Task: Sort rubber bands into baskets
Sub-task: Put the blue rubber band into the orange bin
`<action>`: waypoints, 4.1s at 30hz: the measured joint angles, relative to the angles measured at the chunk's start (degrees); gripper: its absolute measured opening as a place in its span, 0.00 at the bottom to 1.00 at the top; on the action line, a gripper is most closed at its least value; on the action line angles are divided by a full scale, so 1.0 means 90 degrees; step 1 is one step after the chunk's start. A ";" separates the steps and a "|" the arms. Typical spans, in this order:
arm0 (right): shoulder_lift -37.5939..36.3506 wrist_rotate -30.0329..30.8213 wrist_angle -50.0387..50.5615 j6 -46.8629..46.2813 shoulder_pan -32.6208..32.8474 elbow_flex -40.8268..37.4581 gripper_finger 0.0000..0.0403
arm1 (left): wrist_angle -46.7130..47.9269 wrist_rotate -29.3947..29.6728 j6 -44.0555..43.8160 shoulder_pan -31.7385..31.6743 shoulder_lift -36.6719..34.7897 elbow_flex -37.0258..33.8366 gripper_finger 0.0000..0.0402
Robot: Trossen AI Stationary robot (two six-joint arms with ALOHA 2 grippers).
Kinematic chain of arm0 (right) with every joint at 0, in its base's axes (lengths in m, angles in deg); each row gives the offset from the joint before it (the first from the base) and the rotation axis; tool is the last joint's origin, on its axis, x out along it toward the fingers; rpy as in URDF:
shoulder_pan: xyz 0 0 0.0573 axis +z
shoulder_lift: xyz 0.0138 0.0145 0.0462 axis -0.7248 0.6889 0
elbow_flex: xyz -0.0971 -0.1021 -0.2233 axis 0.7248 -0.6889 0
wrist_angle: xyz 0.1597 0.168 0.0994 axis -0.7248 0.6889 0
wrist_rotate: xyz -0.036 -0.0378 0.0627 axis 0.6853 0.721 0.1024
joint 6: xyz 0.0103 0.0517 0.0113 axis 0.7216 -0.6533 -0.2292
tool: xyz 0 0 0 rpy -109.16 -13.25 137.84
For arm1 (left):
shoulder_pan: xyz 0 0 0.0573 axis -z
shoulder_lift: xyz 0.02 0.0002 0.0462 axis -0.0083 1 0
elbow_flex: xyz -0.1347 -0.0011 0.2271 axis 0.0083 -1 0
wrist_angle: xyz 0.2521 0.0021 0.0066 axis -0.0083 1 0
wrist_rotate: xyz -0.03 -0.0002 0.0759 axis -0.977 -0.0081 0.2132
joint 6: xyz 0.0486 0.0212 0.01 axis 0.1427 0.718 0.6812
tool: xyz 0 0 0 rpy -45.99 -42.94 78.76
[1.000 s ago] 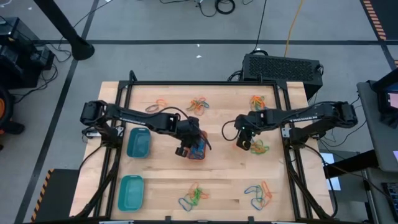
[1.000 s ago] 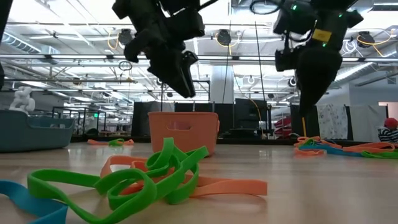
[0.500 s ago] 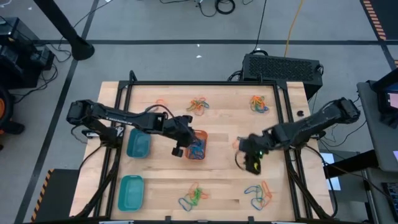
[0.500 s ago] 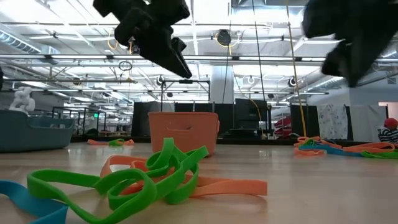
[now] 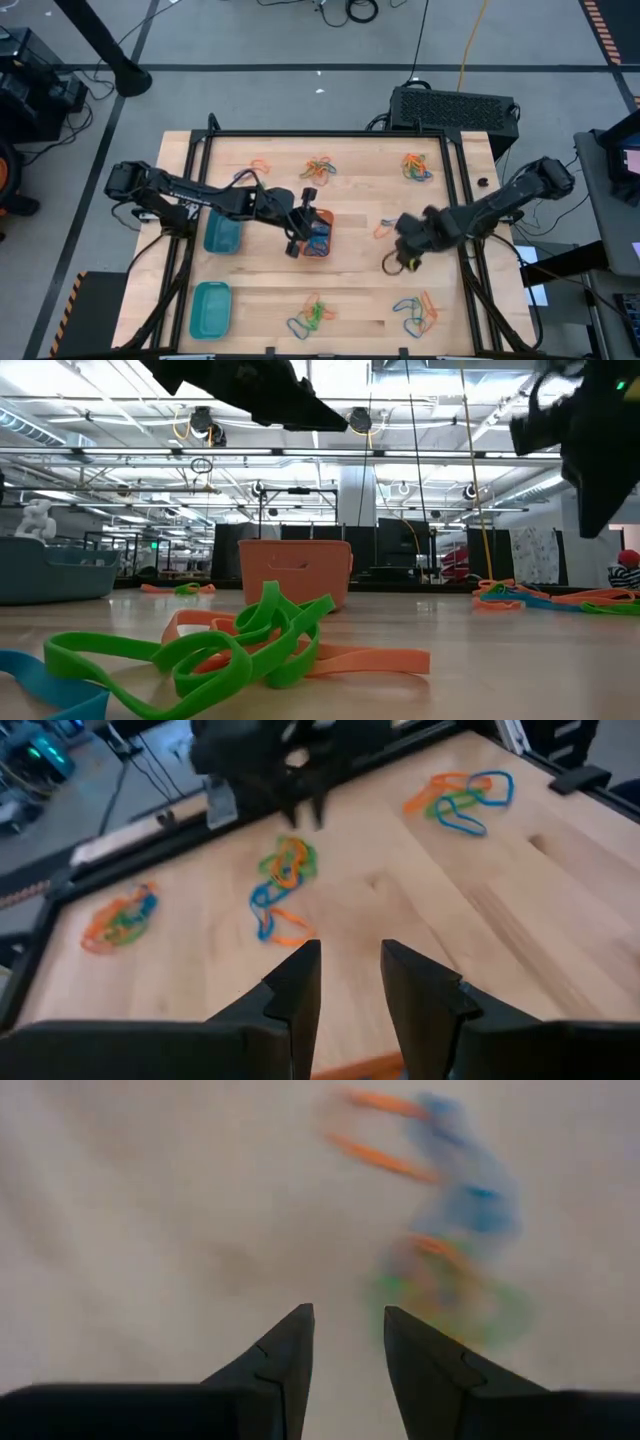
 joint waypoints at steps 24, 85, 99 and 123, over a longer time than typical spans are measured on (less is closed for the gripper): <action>-0.0215 0.0810 -0.0574 0.4740 -0.7264 -0.0005 0.29 | -0.0497 -0.1086 0.0110 -0.0696 0.0002 -0.0488 0.29; 0.0693 -0.0543 -0.1614 0.6462 -0.8507 -0.0498 0.29 | -0.1150 -0.1817 -0.0973 -0.1356 0.0000 -0.1049 0.29; 0.0693 -0.0514 -0.1601 0.6431 -0.7739 -0.0500 0.29 | -0.1363 -0.1812 -0.0965 -0.1356 0.0000 -0.1047 0.29; 0.0693 0.0326 -0.1149 0.8952 -0.7564 -0.0245 0.29 | -0.1461 -0.1733 -0.0967 -0.1370 0.0000 -0.1044 0.29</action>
